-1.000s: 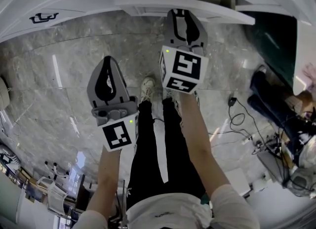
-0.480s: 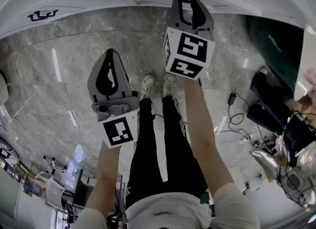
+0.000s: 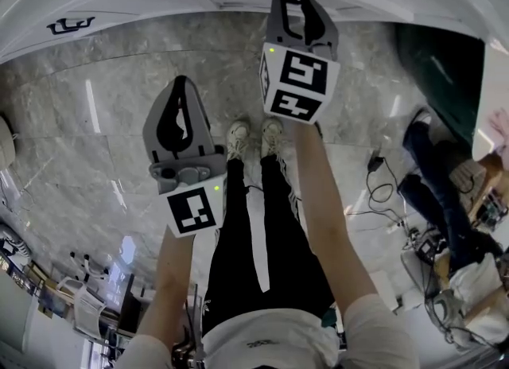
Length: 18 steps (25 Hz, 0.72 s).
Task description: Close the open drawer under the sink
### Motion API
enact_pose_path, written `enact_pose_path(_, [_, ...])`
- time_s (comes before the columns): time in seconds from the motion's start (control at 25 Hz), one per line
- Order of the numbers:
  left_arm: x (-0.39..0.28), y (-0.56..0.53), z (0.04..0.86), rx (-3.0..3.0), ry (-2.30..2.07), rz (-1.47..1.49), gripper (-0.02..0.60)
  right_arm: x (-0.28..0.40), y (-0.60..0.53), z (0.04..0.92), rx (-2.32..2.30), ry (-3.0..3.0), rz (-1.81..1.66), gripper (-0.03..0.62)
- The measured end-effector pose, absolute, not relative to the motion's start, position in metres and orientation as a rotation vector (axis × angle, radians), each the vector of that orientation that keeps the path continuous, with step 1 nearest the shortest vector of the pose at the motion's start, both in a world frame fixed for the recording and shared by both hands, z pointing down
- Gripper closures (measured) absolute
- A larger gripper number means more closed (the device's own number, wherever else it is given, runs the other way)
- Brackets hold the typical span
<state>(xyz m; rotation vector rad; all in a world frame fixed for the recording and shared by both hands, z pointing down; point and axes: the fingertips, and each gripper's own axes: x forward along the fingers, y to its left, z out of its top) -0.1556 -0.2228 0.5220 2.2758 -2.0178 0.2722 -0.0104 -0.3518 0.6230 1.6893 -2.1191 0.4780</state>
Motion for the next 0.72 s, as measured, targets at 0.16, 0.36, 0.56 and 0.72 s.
enact_pose_path(0.16, [-0.154,-0.22,0.519,2.291,-2.017,0.273,0.561,-0.015,-0.352,0.625,1.697,-2.124,0.475,0.436])
enact_pose_path(0.36, [-0.149,-0.211,0.519,2.294,-2.012,0.273,0.561,-0.015,-0.346,0.626,1.69,-2.129,0.487,0.436])
enact_pose_path(0.56, [-0.142,-0.196,0.517,2.286,-2.012,0.27,0.561,-0.009,-0.324,0.627,1.665,-2.133,0.499,0.436])
enact_pose_path(0.72, [-0.138,-0.187,0.512,2.279,-2.001,0.238,0.561,-0.003,-0.315,0.617,1.676,-2.121,0.446,0.442])
